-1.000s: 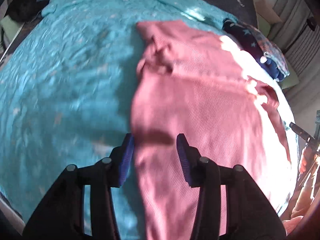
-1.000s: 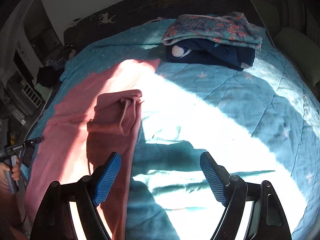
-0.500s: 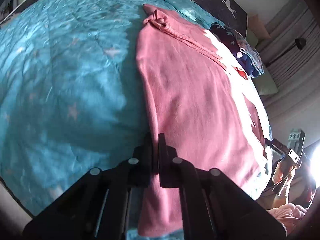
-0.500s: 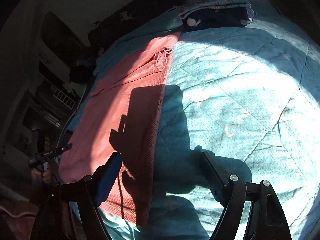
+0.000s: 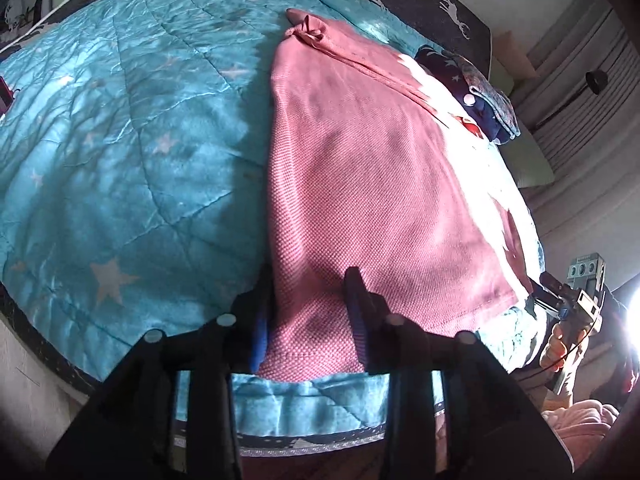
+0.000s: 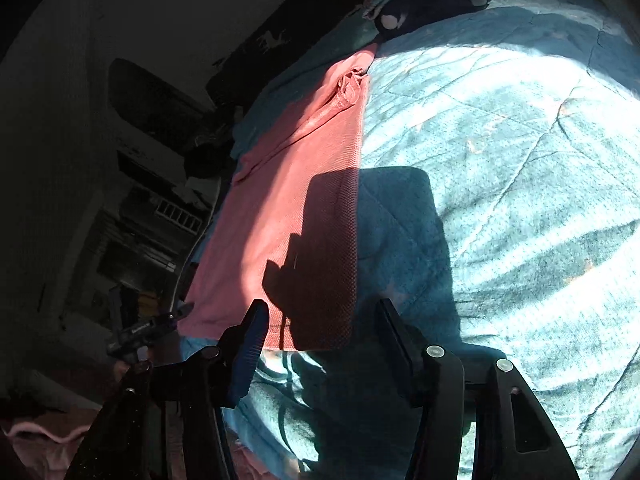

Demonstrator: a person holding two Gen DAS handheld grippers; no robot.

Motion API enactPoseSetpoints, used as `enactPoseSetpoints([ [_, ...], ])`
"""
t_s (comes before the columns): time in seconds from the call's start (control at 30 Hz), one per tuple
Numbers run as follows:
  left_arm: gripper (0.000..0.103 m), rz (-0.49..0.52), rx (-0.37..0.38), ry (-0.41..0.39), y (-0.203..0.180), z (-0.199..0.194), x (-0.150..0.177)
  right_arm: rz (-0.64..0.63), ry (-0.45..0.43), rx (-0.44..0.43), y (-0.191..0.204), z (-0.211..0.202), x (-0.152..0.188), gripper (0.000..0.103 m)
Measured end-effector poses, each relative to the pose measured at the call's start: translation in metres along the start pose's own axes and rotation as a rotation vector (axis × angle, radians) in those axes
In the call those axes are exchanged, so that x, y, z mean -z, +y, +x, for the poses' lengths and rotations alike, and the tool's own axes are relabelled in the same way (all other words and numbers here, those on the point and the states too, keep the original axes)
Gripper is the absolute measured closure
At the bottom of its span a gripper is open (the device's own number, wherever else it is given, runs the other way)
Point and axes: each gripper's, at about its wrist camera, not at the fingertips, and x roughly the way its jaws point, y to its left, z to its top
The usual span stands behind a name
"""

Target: Fold small clothes

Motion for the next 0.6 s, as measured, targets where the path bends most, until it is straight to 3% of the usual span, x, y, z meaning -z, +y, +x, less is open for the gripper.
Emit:
enactPoseSetpoints([
  [0.03, 0.096, -0.001, -0.001, 0.002, 0.001, 0.0, 0.001, 0.003, 0.009, -0.006, 0.002, 0.005, -0.001, 0.046],
  [0.07, 0.096, -0.014, 0.006, 0.001, 0.002, -0.001, 0.002, 0.008, 0.012, -0.009, 0.004, 0.01, -0.002, 0.049],
  [0.13, 0.098, -0.049, 0.022, -0.011, 0.006, -0.009, 0.003, 0.071, 0.034, -0.034, -0.001, 0.016, -0.003, 0.098],
  [0.23, 0.098, -0.058, 0.043, -0.045, 0.007, -0.028, 0.004, 0.198, -0.014, -0.127, -0.017, 0.008, -0.001, 0.099],
  [0.33, 0.098, -0.04, 0.012, -0.033, 0.01, -0.029, 0.003, 0.197, -0.046, -0.13, -0.016, -0.005, 0.001, 0.099],
  [0.43, 0.096, -0.083, 0.029, 0.002, 0.02, -0.016, 0.006, 0.184, -0.025, -0.115, -0.014, -0.006, 0.001, 0.099],
  [0.47, 0.091, -0.097, 0.037, 0.004, 0.021, -0.014, 0.008, 0.179, -0.015, -0.109, -0.012, -0.004, 0.002, 0.099],
  [0.53, 0.064, -0.121, 0.086, 0.007, 0.022, -0.008, 0.01, 0.17, 0.012, -0.075, -0.009, 0.002, 0.001, 0.095],
  [0.6, 0.045, -0.11, 0.126, -0.002, 0.015, -0.008, 0.009, 0.156, 0.051, -0.024, -0.006, 0.009, 0.002, 0.089],
])
